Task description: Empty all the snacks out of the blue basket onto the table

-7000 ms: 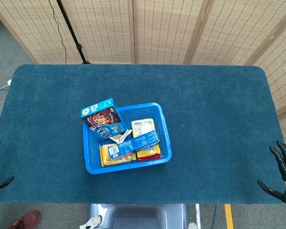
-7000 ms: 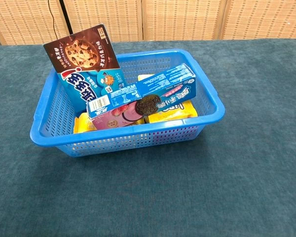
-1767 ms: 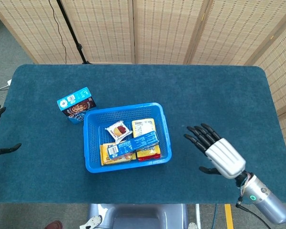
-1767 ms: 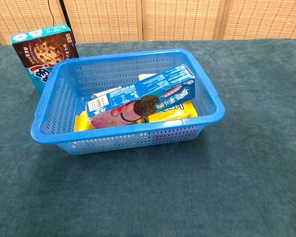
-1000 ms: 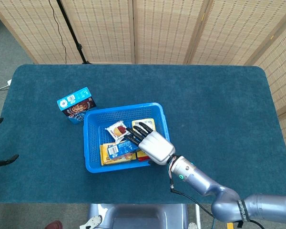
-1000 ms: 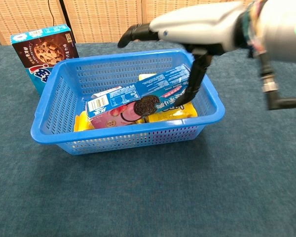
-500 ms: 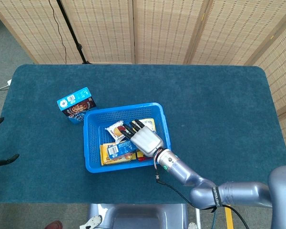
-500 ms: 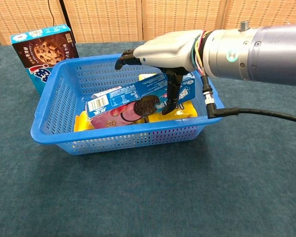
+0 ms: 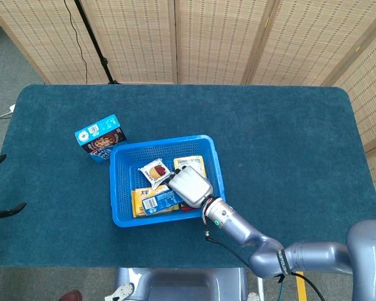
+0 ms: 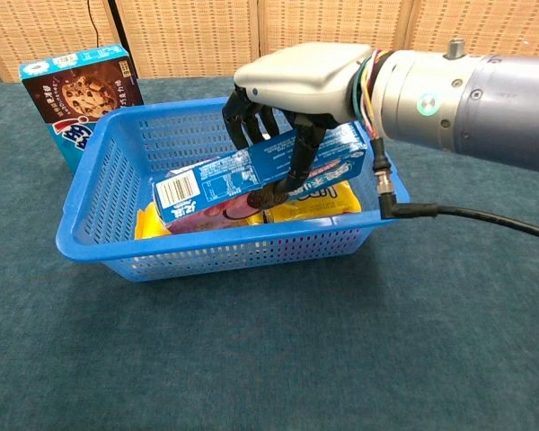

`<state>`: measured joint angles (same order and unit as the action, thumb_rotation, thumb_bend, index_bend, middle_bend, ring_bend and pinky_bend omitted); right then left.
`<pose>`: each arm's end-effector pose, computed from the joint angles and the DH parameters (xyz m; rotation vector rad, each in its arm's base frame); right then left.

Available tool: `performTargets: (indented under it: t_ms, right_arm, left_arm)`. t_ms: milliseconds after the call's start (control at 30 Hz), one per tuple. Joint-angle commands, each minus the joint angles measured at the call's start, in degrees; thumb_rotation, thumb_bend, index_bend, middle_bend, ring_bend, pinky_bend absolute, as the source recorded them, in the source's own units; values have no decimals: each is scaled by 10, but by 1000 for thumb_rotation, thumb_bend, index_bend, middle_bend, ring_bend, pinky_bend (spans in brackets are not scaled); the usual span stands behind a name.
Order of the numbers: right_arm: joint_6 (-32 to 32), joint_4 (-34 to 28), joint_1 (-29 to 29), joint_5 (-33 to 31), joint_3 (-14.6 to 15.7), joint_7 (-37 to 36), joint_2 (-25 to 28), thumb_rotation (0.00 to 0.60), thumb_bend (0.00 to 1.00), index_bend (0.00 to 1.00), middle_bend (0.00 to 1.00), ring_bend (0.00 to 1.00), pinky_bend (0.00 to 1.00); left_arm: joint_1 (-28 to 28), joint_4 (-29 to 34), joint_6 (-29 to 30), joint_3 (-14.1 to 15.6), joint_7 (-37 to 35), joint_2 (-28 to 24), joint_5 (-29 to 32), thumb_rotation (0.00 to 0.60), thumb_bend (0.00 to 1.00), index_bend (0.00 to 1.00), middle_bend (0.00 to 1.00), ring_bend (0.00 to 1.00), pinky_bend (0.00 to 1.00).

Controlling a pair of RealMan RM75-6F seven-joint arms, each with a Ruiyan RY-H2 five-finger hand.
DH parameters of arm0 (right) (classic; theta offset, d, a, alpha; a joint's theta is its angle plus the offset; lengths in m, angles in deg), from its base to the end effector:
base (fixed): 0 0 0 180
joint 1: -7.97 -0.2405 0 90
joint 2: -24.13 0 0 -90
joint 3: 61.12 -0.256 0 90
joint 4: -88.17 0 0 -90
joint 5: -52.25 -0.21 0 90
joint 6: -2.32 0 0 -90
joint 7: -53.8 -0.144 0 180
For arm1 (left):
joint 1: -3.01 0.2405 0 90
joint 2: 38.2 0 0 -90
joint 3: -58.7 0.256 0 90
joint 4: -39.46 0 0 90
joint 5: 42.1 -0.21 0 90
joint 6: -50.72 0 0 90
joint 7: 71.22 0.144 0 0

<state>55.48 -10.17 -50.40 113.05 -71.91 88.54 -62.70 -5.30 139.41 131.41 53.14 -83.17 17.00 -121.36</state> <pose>-0.0165 -0.3229 -0.0214 2.1965 -0.5888 1.0385 -0.2972 0.2068 0.1980 -1.2672 -1.0738 -1.0352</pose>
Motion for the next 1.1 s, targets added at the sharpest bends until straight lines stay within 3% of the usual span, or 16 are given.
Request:
performTargets:
  t_ms: [33,233,367,467,733,800,867,933,1100]
  right_arm:
    - [20,-20,13,29,-2,-19,19,600,274,523,534,472,527]
    - [93,-56,42,103,-37,-56,89,600,308,537,552,484,527]
    - [115,-39,61,103,-53,-72,130,600,308,526,553,484,528]
    - [114,17,82,72,-60,-110,151,600,322,513,552,484,527]
    - [63,178,117,41,-29,-199,135,600,340,491,531,468,496]
    - [30,204,123,38,-16,-229,132,600,310,437,462,390,393]
    - [-11,213,123,32,-8,-257,137,600,141,302,300,222,233]
    - [-35,217,123,31,-3,-271,141,600,22,203,176,104,162]
    - [-44,215,128,44,5,-281,143,600,0,52,16,1,108]
  left_arm:
    - [1,0,0,0,-1,0,-1,600,24,0,0,0,0]
    - [-1,-2,-7,0,-2,0,-1,600,24,0,0,0,0]
    - [-1,-1,-8,1,2,1,-2,600,24,0,0,0,0]
    - [1,2,-3,2,3,1,-7,600,24,0,0,0,0]
    - [5,6,4,7,6,1,-20,600,24,0,0,0,0]
    - [4,6,2,7,10,3,-21,600,24,0,0,0,0]
    - [2,7,-1,7,14,5,-21,600,23,0,0,0,0]
    - [0,7,-4,7,17,6,-21,600,23,0,0,0,0]
    - [-4,-3,2,8,5,11,-45,600,24,0,0,0,0]
